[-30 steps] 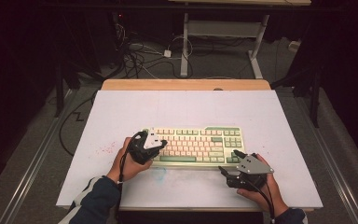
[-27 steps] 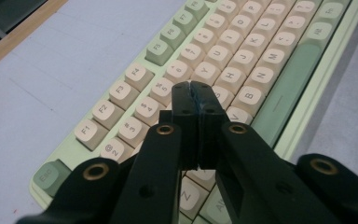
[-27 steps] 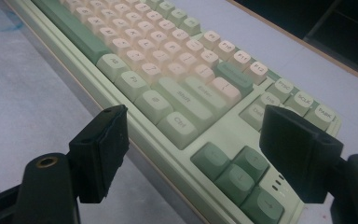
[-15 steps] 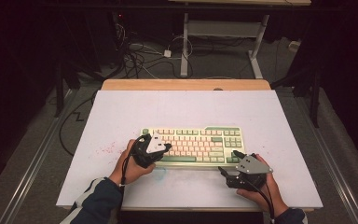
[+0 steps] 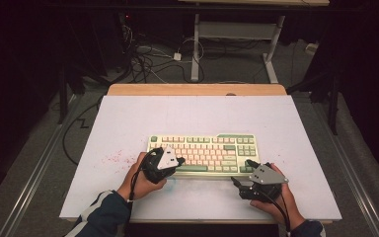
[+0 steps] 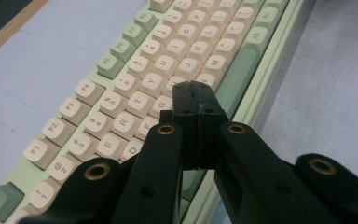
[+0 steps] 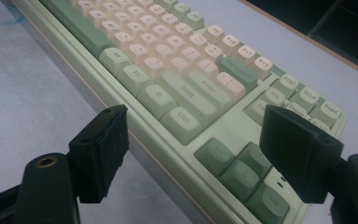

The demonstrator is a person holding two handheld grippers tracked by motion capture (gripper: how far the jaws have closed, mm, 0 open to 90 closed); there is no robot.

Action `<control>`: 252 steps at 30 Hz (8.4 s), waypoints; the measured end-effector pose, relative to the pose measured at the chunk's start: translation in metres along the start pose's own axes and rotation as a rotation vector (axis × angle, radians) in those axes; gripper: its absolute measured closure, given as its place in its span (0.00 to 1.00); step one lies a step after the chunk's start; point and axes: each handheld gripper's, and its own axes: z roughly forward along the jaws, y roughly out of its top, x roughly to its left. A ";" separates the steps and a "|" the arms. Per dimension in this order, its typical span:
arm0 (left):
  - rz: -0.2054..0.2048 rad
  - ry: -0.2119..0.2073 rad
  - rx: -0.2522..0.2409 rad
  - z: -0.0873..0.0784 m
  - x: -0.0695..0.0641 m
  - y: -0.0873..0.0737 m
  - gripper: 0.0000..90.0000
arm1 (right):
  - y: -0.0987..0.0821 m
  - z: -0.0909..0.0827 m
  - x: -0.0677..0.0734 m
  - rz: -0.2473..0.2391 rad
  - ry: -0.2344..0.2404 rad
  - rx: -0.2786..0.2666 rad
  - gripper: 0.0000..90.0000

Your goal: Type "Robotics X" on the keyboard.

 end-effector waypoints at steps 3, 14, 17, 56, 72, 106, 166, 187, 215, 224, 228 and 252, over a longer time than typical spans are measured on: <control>0.005 -0.003 0.011 0.001 -0.001 -0.002 0.97 | 0.000 0.000 0.000 -0.001 0.000 0.002 0.27; 0.021 -0.005 0.034 0.001 -0.002 -0.008 0.97 | 0.000 0.000 0.001 -0.005 -0.001 0.006 0.27; 0.025 -0.006 0.040 0.002 -0.002 -0.009 0.97 | 0.000 0.000 0.001 -0.007 -0.004 0.009 0.27; 0.028 0.021 0.074 0.004 0.008 -0.015 0.97 | 0.000 0.001 0.003 -0.018 0.001 0.014 0.27; 0.031 0.025 0.072 0.003 0.009 -0.014 0.97 | 0.000 0.001 0.003 -0.019 0.004 0.017 0.27; 0.039 0.046 -0.008 -0.010 0.013 -0.005 0.91 | 0.001 -0.001 0.002 -0.016 -0.002 0.010 0.27; 0.058 0.213 -0.132 -0.061 0.044 -0.041 0.20 | 0.013 -0.015 -0.022 0.066 -0.032 -0.055 0.40; 0.069 0.207 -0.091 -0.056 0.043 -0.044 0.20 | 0.039 0.010 -0.032 0.068 0.093 0.018 0.98; 0.067 0.194 -0.070 -0.053 0.041 -0.047 0.20 | 0.036 0.047 -0.023 0.046 0.154 0.127 1.00; 0.060 0.194 -0.063 -0.055 0.042 -0.046 0.20 | 0.032 0.047 -0.022 0.047 0.160 0.129 1.00; 0.025 0.194 -0.075 -0.057 0.044 -0.043 0.22 | 0.031 0.046 -0.023 0.049 0.159 0.128 1.00; -0.057 0.168 -0.055 -0.074 0.047 -0.028 0.97 | 0.029 0.046 -0.022 0.042 0.142 0.118 1.00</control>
